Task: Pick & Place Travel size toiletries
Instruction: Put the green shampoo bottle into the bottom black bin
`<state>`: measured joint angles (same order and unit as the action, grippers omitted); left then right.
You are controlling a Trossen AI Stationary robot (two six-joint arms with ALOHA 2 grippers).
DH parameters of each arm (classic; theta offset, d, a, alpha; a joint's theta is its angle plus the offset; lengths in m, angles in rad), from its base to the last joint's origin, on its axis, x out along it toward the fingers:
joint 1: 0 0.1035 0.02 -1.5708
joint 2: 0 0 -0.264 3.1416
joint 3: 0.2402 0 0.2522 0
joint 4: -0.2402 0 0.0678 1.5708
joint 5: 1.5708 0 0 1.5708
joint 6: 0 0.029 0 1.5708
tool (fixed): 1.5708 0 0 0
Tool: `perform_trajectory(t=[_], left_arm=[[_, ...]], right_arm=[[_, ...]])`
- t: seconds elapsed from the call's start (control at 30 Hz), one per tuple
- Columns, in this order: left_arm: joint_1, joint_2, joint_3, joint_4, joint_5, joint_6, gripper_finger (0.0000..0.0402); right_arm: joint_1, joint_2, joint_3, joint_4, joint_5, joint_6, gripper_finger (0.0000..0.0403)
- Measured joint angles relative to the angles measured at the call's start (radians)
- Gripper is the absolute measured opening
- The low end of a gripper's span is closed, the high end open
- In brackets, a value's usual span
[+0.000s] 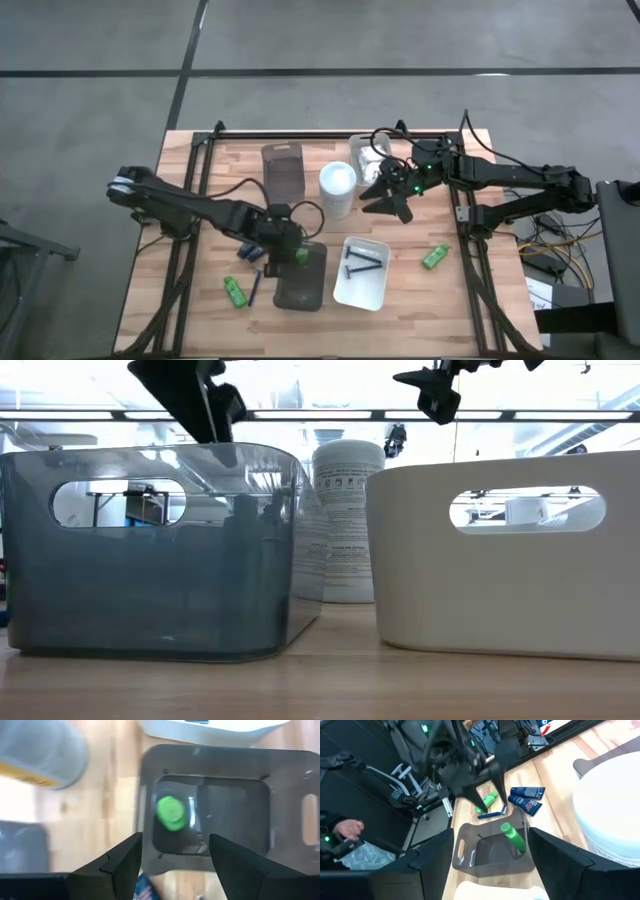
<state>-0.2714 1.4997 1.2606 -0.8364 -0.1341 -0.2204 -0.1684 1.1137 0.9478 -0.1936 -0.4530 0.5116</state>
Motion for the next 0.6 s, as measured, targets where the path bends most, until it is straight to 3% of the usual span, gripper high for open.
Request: perform_trajectory(t=[0.1,0.33,0.6], left_arm=[[0.000,-0.046,-0.012,-0.028,-0.045,-0.050,0.0234],[-0.031,-0.163,-0.046,-0.242,-0.039,-0.267,0.0234],[-0.116,-0.348,-0.167,-0.250,-0.059,-0.573,0.0234]], right_arm=[[0.000,0.000,0.000,-0.018,0.000,0.000,0.0259],[0.000,0.000,0.000,-0.112,-0.004,0.001,0.0271],[0.001,-0.007,0.006,-0.251,-0.135,0.005,0.0283]])
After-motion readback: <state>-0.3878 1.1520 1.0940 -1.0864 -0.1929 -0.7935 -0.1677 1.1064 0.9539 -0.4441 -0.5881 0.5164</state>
